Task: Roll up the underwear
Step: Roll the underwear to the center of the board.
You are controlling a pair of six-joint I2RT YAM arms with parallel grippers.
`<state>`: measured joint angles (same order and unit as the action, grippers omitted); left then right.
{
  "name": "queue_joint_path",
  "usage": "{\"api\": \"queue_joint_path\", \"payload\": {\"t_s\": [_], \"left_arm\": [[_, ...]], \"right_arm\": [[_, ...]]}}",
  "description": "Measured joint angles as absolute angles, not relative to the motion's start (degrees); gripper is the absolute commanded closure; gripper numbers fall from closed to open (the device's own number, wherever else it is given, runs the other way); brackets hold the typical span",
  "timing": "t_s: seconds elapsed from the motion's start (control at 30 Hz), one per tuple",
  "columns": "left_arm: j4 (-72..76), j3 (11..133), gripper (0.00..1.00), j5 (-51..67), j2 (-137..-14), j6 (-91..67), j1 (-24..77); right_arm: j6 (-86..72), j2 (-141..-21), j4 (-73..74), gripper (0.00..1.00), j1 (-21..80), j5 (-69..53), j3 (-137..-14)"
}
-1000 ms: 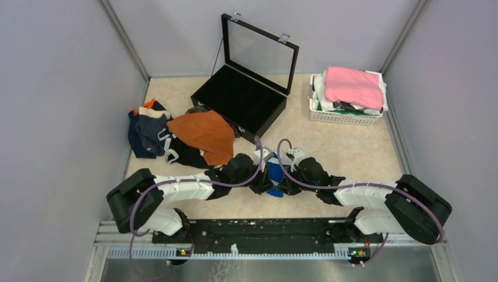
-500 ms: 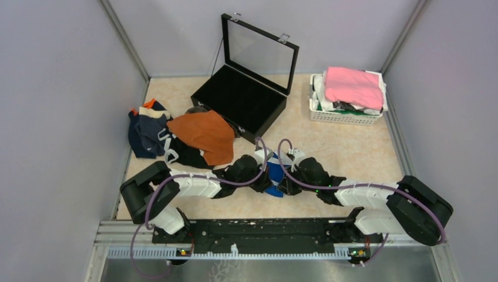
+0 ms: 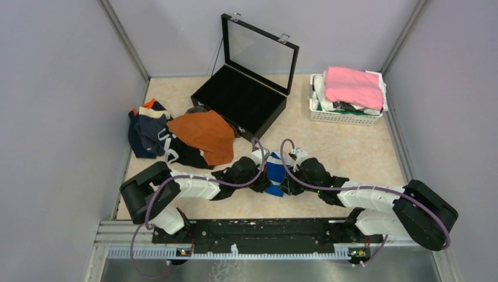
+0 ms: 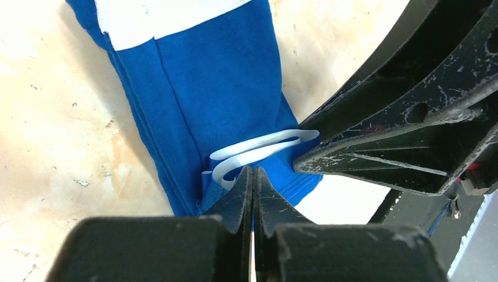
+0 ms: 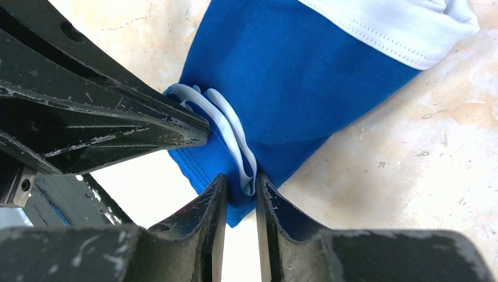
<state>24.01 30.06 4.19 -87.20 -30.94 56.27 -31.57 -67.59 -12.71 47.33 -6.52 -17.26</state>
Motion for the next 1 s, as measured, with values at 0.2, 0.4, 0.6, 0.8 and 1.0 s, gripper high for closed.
{"api": "queue_joint_path", "payload": {"t_s": [0.2, 0.4, 0.6, 0.8, 1.0], "left_arm": [[24.93, 29.67, 1.0, 3.84, -87.46, -31.53, 56.27], [26.37, 29.12, 1.0, 3.38, -87.83, -31.83, 56.31], [27.42, 28.56, 1.0, 2.94, -88.03, -32.1, 56.31], [28.45, 28.34, 1.0, 2.68, -88.53, -32.27, 56.31], [29.23, 28.34, 1.0, 2.46, -89.19, -32.38, 56.31]], "right_arm": [[-31.62, -67.57, -12.25, 0.8, 47.33, -5.48, -17.26], [-31.64, -67.55, -11.42, 0.76, 47.33, -4.19, -17.26], [-31.11, -62.41, -6.98, 0.76, 47.33, -0.32, -17.26], [-29.3, -54.7, -3.4, 0.76, 47.33, 3.22, -16.91], [-23.88, -45.28, -12.95, 0.62, 47.29, 6.28, -9.91]]}}
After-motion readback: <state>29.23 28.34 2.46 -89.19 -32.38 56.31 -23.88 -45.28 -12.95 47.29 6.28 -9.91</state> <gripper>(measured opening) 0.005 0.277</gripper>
